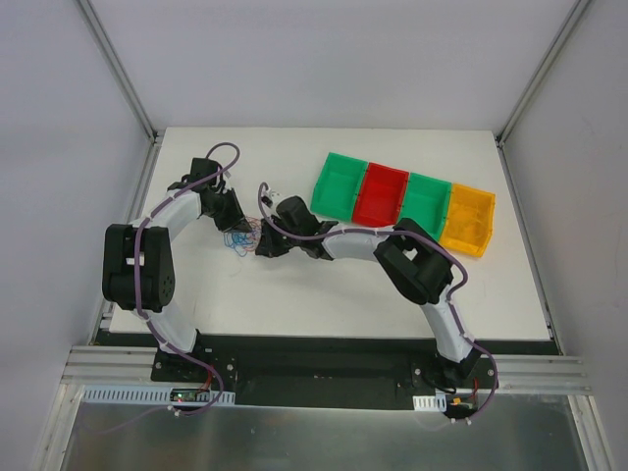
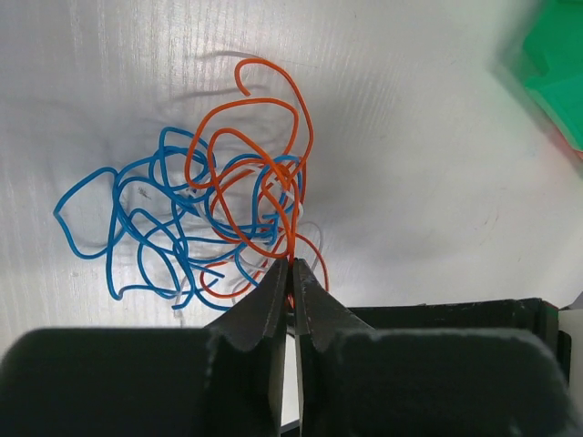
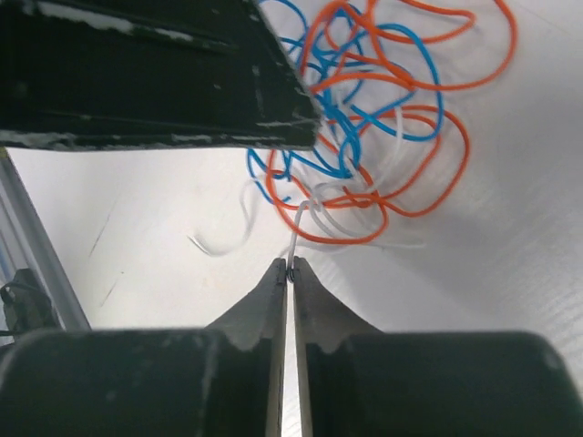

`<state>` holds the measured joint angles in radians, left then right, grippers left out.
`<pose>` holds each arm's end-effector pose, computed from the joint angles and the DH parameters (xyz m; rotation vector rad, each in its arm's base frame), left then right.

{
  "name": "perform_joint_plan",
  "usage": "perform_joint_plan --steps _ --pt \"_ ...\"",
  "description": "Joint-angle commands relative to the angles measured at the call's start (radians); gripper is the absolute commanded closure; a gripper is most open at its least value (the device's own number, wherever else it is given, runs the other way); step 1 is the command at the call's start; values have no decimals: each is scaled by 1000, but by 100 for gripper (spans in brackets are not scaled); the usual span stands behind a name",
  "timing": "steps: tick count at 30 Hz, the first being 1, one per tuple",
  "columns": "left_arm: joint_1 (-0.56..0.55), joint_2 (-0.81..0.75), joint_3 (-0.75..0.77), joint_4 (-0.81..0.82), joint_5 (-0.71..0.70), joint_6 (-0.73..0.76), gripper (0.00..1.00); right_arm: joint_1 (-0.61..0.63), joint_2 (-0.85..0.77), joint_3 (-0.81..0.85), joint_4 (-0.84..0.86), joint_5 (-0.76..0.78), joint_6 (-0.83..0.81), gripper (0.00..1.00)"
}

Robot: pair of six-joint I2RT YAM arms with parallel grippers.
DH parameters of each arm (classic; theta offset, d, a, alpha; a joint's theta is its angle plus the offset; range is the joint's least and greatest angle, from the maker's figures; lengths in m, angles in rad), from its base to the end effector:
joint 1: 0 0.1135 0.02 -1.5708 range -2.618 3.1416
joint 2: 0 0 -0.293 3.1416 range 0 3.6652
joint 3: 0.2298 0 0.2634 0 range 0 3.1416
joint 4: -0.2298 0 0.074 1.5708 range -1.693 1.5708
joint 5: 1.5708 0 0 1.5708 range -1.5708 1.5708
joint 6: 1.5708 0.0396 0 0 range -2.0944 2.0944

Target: Untangle the cables

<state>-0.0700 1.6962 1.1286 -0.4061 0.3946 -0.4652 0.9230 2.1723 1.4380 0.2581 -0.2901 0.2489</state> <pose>0.3654 -0.0409 0.2255 -0.3509 2.5613 -0.7074 0.3023 0.4182 0.1764 -0.9030 1.9908 0.9988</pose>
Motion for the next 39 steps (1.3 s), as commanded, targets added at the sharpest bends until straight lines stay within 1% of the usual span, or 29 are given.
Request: perform_joint_plan --steps 1,2,4,6,7,9,13,18,21,22,24,27,31,34,39 --pt "10 -7 20 -5 17 -6 100 -1 -101 -40 29 89 -28 95" --pt "10 -10 20 -8 12 -7 100 -1 -145 -74 36 124 -39 99" --pt "10 -23 23 -16 0 -7 100 -1 -242 -157 59 227 -56 99" --pt "10 -44 25 -19 -23 -6 100 -1 -345 -273 113 351 -63 99" --pt "10 -55 23 -20 -43 -4 100 0 -394 -365 144 405 -63 99" --pt "10 -79 23 -23 -68 -3 100 0 -500 -489 217 503 -65 99" --pt "10 -113 22 -22 -89 -3 100 0 -650 -664 262 629 -91 99" --pt "12 -145 23 -30 -163 2 100 -6 -782 -804 267 796 -129 99" --pt "10 -182 22 -33 -217 5 100 -33 -838 -827 222 893 -149 99" --pt "12 -203 22 -34 -227 8 100 -55 -850 -830 189 910 -131 99" --pt "12 -233 23 -36 -241 22 100 -107 -853 -837 142 902 -77 99" --pt "12 -297 33 -39 -272 45 100 -182 -841 -857 141 832 15 100" --pt "12 -421 43 -39 -339 34 100 -210 -838 -857 119 832 50 99" --pt "12 -522 71 -40 -390 23 100 -234 -838 -863 119 790 70 99" --pt "12 -659 105 -39 -389 -32 100 -242 -819 -846 124 732 49 99"
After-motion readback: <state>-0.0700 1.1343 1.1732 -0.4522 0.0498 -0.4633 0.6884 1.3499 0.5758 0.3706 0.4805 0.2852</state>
